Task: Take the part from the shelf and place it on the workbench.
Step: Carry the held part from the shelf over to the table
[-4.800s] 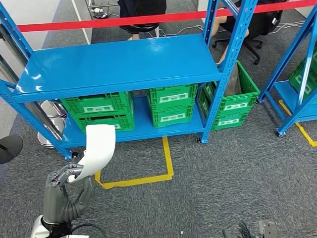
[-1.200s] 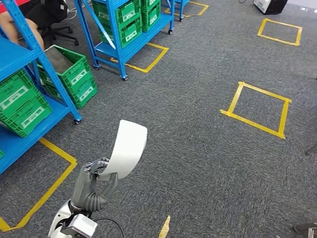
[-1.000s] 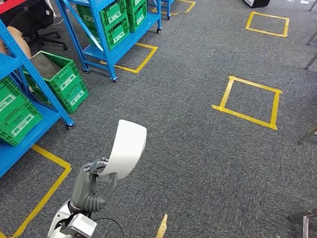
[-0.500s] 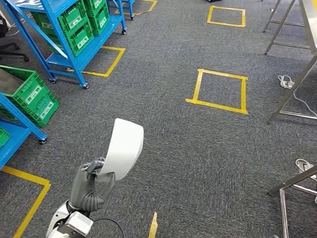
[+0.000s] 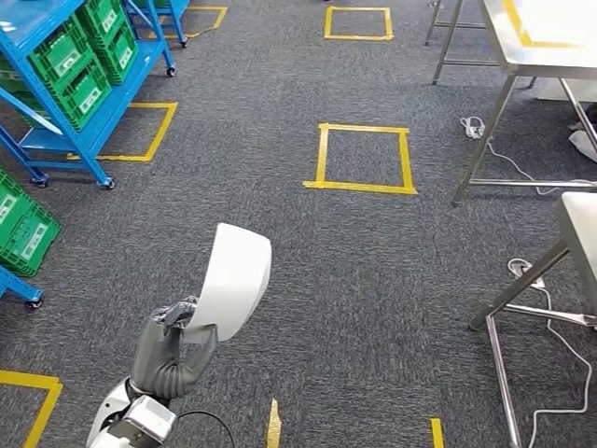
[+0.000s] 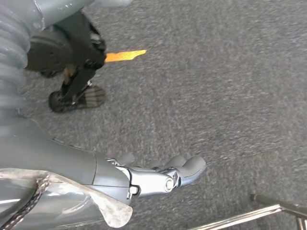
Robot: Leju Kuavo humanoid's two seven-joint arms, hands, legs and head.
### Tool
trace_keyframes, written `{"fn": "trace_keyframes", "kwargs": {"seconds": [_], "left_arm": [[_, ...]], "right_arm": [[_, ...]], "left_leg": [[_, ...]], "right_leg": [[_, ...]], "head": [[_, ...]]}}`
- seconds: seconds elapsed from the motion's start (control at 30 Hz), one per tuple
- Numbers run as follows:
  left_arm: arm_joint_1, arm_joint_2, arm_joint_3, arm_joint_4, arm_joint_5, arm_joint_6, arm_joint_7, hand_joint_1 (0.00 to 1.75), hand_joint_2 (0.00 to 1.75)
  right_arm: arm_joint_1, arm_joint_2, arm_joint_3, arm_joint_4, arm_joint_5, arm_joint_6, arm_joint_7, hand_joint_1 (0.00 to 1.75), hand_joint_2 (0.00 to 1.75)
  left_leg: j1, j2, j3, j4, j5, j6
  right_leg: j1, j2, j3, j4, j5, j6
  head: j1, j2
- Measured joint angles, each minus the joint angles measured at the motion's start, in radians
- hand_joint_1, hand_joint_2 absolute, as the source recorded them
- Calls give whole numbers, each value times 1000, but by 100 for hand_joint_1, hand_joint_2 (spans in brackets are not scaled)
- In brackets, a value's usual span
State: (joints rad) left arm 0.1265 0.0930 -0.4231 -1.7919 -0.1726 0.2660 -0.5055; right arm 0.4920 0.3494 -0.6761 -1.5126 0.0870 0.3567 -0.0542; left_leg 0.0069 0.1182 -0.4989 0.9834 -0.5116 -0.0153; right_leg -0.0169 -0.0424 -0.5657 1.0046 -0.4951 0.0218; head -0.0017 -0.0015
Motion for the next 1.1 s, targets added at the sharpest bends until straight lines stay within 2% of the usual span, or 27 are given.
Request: {"fn": "trace_keyframes", "kwargs": {"seconds": [0.03,0.1,0.13,0.17,0.2,0.23,0.27,0.3,0.37,0.4,0.43,0.5,0.53,0.6,0.63,0.67,0.7,0.73,0.77,0.8,0.87,0.9,0.93,0.97,1.03,1.07,1.1], "left_arm": [[-1,0,0,0,1,0,0,175,175],[-2,0,2,0,3,0,1,175,175],[-1,0,2,0,3,0,1,175,175],[1,0,3,0,3,0,1,175,175],[3,0,3,0,3,0,1,175,175],[4,1,4,0,3,0,1,175,175],[4,1,4,1,3,0,1,175,175],[4,1,5,1,3,0,1,175,175],[4,1,6,0,3,0,1,175,175],[4,1,7,0,3,1,1,175,175],[4,1,7,0,3,1,1,175,175],[3,1,8,0,3,2,1,175,175],[3,0,8,0,3,2,1,175,175],[3,-1,8,0,3,2,1,175,175],[4,-1,8,0,3,3,1,175,175],[6,-1,9,0,4,3,2,175,175],[7,-1,10,0,4,3,2,175,175],[8,-1,11,0,4,3,2,175,175],[8,-1,11,0,4,3,2,175,175],[8,-1,12,0,4,4,2,175,175],[8,-2,13,0,4,4,2,175,175],[8,-2,14,0,4,5,2,175,175],[8,-2,15,0,4,6,2,175,175],[8,-2,16,0,4,6,2,175,175],[6,-2,16,0,4,6,2,175,175],[6,-3,16,0,4,7,2,175,175],[5,-3,16,0,4,7,1,175,175]], "right_arm": [[1,0,-2,0,0,0,1,0,175],[1,0,-4,0,0,0,1,0,175],[0,1,-4,1,0,-1,1,0,175],[-2,1,-4,1,0,0,1,0,175],[-3,1,-4,1,0,0,1,0,175],[-3,1,-4,2,0,0,1,0,175],[-3,1,-4,3,0,0,2,0,175],[-2,1,-4,4,0,0,2,0,175],[-3,1,-4,5,0,0,2,0,175],[-3,1,-4,5,-1,1,3,0,175],[-2,1,-4,5,-2,2,4,0,175],[3,2,-4,5,-3,3,7,0,175],[6,2,-4,4,-4,3,8,0,175],[8,2,-4,3,-7,1,10,0,175],[7,2,-3,2,-9,-1,12,0,175],[6,2,-3,1,-11,-2,14,0,175],[6,2,-2,0,-13,-3,17,0,175],[8,2,-2,0,-15,-3,18,0,175],[11,2,-1,-1,-16,-4,20,0,175],[15,2,0,-3,-19,-5,23,0,175],[20,2,3,-12,-26,-9,29,0,175],[21,2,5,-17,-29,-11,32,0,175],[21,2,7,-21,-32,-13,34,0,175],[23,2,9,-23,-35,-14,35,0,175],[30,2,11,-27,-37,-15,37,0,175],[34,2,11,-29,-38,-16,37,0,175],[35,3,11,-31,-38,-16,37,0,175]], "left_leg": [[3,-7,0,5,-7,-6],[9,-53,-22,66,-54,-12],[10,-82,-48,129,-89,-12],[9,-99,-81,201,-122,-10],[8,-107,-110,262,-142,-6],[7,-111,-128,293,-142,-2],[4,-114,-128,286,-122,5],[1,-121,-111,241,-86,12],[-6,-163,-60,110,-11,28],[-8,-183,-40,61,6,33],[-9,-197,-29,33,11,37],[-10,-186,-24,17,7,40],[-8,-174,-23,11,11,43],[-4,-147,-18,-4,18,48],[-4,-132,-17,-7,20,50],[-5,-118,-18,-8,20,51],[-5,-103,-19,-8,19,51],[-5,-88,-18,-8,18,50],[-5,-74,-18,-7,16,48],[-4,-61,-16,-7,14,46],[-5,-39,-10,-5,7,36],[-7,-30,-7,-3,3,30],[-9,-22,-5,-2,-1,24],[-11,-13,-4,-1,-3,18],[-8,-3,3,1,-12,8],[-5,-17,2,13,-23,3],[-3,-41,-11,47,-45,-2]], "right_leg": [[1,9,-1,-1,1,-7],[0,28,1,-4,6,-20],[1,39,1,-4,7,-24],[4,51,0,-4,8,-29],[8,64,0,-4,9,-31],[12,79,0,-3,9,-33],[15,94,2,-3,9,-34],[17,109,4,-3,9,-34],[19,135,6,-2,9,-33],[19,147,4,0,10,-31],[18,158,-1,0,12,-27],[15,179,-14,-2,18,-16],[15,170,-20,2,17,-12],[19,117,-48,48,-14,-4],[18,83,-72,101,-44,-1],[17,63,-104,168,-77,4],[14,55,-134,230,-101,9],[10,50,-153,270,-110,14],[7,47,-152,271,-99,18],[4,40,-129,230,-72,21],[3,3,-48,88,-17,25],[4,-11,-16,34,-3,21],[7,-19,2,4,-1,15],[10,-16,5,-3,-6,5],[11,5,4,-3,-7,-13],[10,14,7,-4,-8,-20],[9,24,12,-6,-8,-27]], "head": [[0,0],[-3,0],[-4,0],[-5,0],[-5,0],[-5,0],[-4,0],[-4,0],[-4,0],[-4,0],[-4,0],[-6,0],[-5,0],[-2,0],[-1,0],[0,0],[0,0],[-1,0],[0,0],[0,0],[0,0],[-1,0],[-2,0],[-2,0],[-3,0],[-4,0],[-6,0]]}}
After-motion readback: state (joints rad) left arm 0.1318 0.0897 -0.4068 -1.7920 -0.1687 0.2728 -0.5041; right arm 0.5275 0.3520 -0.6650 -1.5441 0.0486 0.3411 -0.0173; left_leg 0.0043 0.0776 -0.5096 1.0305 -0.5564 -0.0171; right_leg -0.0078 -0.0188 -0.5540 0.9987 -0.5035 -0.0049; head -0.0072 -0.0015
